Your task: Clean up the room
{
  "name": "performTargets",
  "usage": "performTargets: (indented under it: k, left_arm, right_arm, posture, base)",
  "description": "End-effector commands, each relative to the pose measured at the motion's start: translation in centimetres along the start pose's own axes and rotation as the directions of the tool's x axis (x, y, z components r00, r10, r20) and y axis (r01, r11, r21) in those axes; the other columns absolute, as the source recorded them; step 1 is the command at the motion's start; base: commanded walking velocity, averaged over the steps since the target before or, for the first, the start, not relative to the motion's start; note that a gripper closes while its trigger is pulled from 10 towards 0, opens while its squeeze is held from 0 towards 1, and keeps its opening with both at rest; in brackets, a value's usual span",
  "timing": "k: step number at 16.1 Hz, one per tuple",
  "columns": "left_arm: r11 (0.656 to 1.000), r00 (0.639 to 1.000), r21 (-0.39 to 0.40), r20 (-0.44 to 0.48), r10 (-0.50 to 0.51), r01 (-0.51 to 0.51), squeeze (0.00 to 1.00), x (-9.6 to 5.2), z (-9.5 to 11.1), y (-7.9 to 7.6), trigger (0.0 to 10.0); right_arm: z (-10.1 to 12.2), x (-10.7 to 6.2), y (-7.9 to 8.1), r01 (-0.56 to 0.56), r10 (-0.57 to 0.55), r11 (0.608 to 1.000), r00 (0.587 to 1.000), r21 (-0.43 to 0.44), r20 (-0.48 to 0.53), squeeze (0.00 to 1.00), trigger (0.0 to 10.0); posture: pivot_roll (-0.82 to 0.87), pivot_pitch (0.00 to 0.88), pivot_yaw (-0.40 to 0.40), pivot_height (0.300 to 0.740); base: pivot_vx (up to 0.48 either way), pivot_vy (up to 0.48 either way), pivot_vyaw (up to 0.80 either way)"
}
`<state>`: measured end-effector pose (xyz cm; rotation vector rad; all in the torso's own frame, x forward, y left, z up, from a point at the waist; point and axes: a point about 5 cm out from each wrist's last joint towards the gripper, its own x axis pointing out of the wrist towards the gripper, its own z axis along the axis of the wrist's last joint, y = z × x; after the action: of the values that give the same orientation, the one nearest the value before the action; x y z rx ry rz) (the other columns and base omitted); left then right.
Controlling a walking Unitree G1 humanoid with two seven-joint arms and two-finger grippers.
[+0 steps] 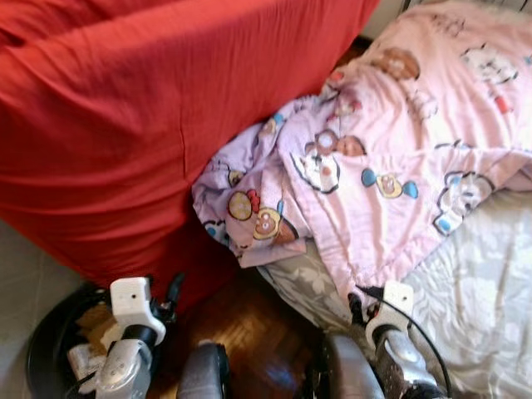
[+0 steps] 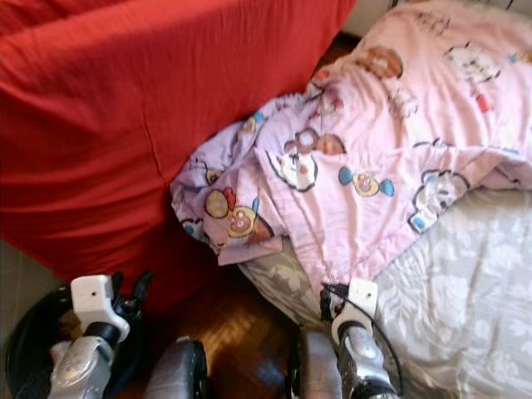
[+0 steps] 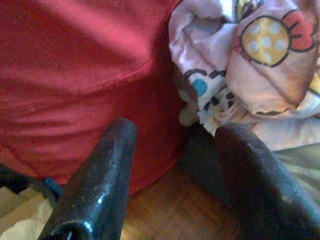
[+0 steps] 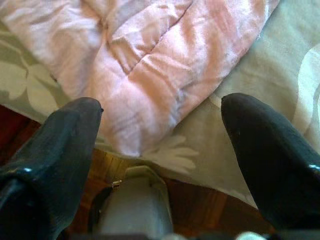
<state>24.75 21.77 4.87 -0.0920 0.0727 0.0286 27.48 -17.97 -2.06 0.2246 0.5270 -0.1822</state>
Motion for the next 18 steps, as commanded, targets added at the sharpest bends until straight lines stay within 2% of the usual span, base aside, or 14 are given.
performTargets:
  k: [1, 3, 6, 9, 10, 17, 18]
  left_arm:
    - [1.0, 1.0, 0.005, -0.013, 0.018, -0.018, 0.0, -0.6, 0.0, 0.6, 10.0]
    - [1.0, 1.0, 0.011, 0.004, 0.011, -0.011, 0.0, -0.7, 0.9, 0.4, 10.0]
    - [1.0, 1.0, 0.017, 0.01, 0.009, -0.009, 0.0, -1.2, 1.6, 0.4, 10.0]
    - [1.0, 1.0, 0.023, -0.01, 0.011, -0.011, 0.0, -1.9, 1.5, 0.6, 10.0]
    - [1.0, 1.0, 0.024, -0.014, 0.013, -0.012, 0.0, -2.4, 1.7, 0.5, 10.0]
    - [1.0, 0.999, 0.024, -0.035, 0.018, -0.017, 0.0, -3.4, 1.8, 0.3, 10.0]
    - [1.0, 0.999, 0.022, -0.038, 0.018, -0.017, 0.0, -3.5, 1.8, 0.3, 10.0]
  right_arm:
    - [-0.6, -0.2, -0.2, 0.012, -0.011, 1.0, 1.0, 0.028, -0.017, 0.0, 10.0]
    - [0.0, 0.0, 0.2, -0.001, 0.001, 0.998, 1.0, 0.063, 0.007, 0.0, 10.0]
    - [0.0, 0.0, 0.4, -0.007, 0.006, 0.998, 1.0, 0.068, 0.018, 0.0, 10.0]
    - [0.2, 0.0, 0.6, -0.021, 0.017, 0.993, 0.999, 0.115, 0.039, 0.0, 10.0]
    - [0.1, 0.0, 0.5, -0.013, 0.008, 0.993, 0.999, 0.117, 0.037, 0.0, 10.0]
    - [0.9, 0.3, 0.6, 0.004, -0.009, 0.994, 0.999, 0.111, 0.048, 0.0, 10.0]
    - [1.1, 0.3, 0.6, 0.003, -0.008, 0.994, 0.999, 0.105, 0.05, 0.0, 2.1]
  posture:
    - [0.14, 0.348, 0.046, 0.637]
    - [0.16, 0.365, 0.05, 0.637]
    - [0.17, 0.378, 0.057, 0.637]
    - [0.18, 0.391, 0.063, 0.637]
    - [0.19, 0.406, 0.067, 0.637]
    - [0.2, 0.429, 0.065, 0.637]
    - [0.21, 0.43, 0.062, 0.637]
  base:
    - [0.0, 0.0, 0.0]
    - [0.0, 0.0, 0.0]
    - [0.0, 0.0, 0.0]
    - [0.0, 0.0, 0.0]
    - [0.0, 0.0, 0.0]
    - [0.0, 0.0, 0.0]
    - [0.0, 0.0, 0.0]
